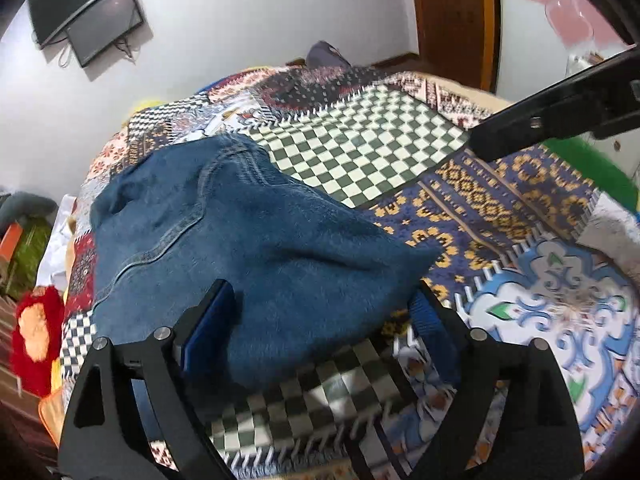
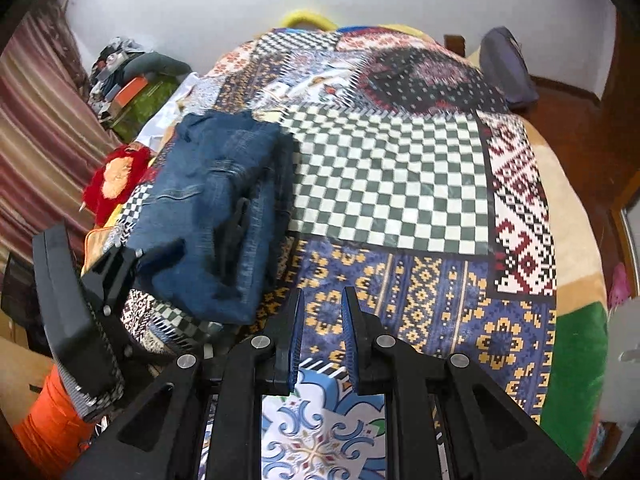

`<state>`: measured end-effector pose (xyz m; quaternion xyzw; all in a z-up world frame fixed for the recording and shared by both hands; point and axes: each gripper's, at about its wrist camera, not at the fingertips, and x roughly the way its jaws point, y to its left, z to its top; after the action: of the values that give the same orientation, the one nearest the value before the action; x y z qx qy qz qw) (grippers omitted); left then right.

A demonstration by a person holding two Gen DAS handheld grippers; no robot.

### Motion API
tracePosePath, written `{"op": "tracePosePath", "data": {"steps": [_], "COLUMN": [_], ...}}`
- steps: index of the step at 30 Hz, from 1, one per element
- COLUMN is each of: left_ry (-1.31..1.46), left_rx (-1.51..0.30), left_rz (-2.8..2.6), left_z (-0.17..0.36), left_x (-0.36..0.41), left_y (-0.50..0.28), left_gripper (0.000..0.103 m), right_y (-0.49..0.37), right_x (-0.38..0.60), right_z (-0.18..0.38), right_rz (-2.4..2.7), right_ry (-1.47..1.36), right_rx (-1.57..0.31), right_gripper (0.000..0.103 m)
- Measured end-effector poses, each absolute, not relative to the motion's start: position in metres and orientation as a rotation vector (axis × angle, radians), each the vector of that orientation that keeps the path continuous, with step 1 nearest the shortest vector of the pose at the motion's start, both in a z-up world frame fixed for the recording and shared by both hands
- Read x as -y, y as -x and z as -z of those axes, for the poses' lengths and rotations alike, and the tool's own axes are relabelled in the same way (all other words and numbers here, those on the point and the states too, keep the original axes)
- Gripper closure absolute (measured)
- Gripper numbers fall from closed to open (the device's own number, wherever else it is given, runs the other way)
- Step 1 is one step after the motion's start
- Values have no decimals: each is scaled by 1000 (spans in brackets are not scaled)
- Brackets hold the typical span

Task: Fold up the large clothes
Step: 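Open both grippers and release the folded jacket on the bed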

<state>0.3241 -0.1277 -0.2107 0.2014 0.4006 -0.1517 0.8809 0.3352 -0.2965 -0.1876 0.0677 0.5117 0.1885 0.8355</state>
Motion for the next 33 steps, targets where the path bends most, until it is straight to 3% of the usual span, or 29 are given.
{"op": "tracePosePath", "data": {"steps": [13,23,33], "left_ry": [-112,111,176], "left_rx": [-770,-951,-983], "left_rz": [97,71,94], "left_z": [152,213,243], "left_x": [-12,-70,-72], "left_y": [-317,-344,-338], "left_gripper": [3,2,0], "right_y": [-339,-364,-364], "right_x": [208,144,162], "right_z": [155,204,233], "right_rz": [-555,-484,-495], "right_ry": [4,300,275], "right_rx": [-1005,-1016,-1013], "right_gripper": [89,89,89]}}
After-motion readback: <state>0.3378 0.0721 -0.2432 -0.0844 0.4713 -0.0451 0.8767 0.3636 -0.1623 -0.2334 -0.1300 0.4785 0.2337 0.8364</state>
